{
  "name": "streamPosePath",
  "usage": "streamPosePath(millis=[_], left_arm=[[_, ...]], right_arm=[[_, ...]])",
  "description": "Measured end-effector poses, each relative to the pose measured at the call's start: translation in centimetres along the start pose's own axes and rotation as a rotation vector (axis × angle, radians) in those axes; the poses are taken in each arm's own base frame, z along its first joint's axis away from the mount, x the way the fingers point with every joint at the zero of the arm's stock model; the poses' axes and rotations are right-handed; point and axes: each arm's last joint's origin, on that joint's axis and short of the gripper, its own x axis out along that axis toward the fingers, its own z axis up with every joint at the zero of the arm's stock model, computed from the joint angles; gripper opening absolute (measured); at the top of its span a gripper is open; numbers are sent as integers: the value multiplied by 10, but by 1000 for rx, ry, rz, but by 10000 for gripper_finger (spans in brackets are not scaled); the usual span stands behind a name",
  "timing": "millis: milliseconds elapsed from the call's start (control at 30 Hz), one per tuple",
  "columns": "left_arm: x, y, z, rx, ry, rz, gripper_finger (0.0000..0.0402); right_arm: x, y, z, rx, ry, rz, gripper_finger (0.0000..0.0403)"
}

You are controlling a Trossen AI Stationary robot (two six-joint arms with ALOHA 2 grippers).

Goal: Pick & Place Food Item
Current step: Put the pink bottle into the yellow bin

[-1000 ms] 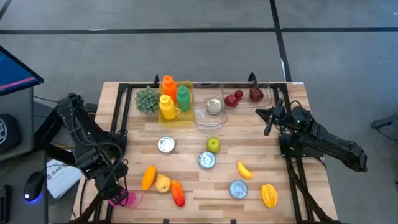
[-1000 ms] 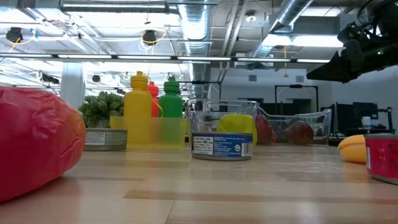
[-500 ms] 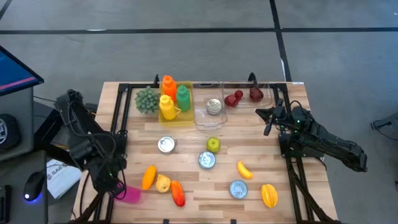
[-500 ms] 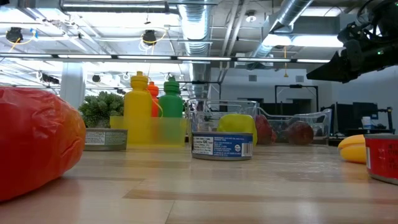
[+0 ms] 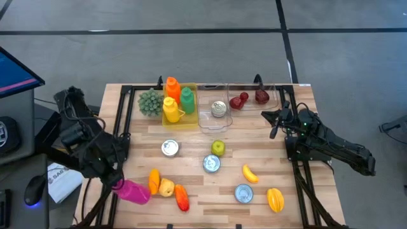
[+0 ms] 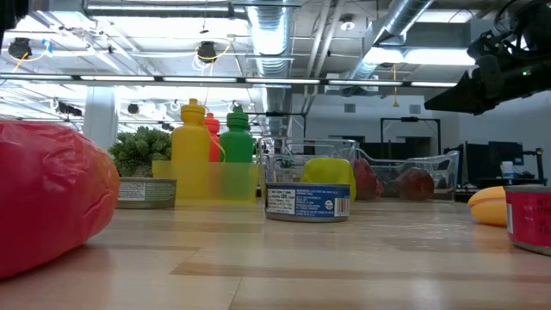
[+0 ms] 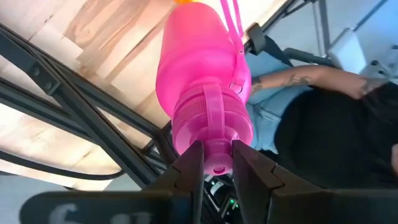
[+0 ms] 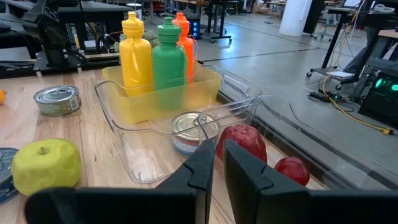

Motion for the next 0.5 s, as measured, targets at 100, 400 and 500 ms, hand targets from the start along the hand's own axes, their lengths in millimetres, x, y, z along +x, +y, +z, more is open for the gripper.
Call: streamPosePath(millis=[100,400,500], left_arm=[[-6,3,2,7,-30,-36,60],[-12,4,8,108,-246,-113,61],[-11,2,9,113,-286,-111,60]], right_arm=[[0,0,0,0,0,0,33],[0,0,0,0,0,0,33],[0,0,0,0,0,0,33]])
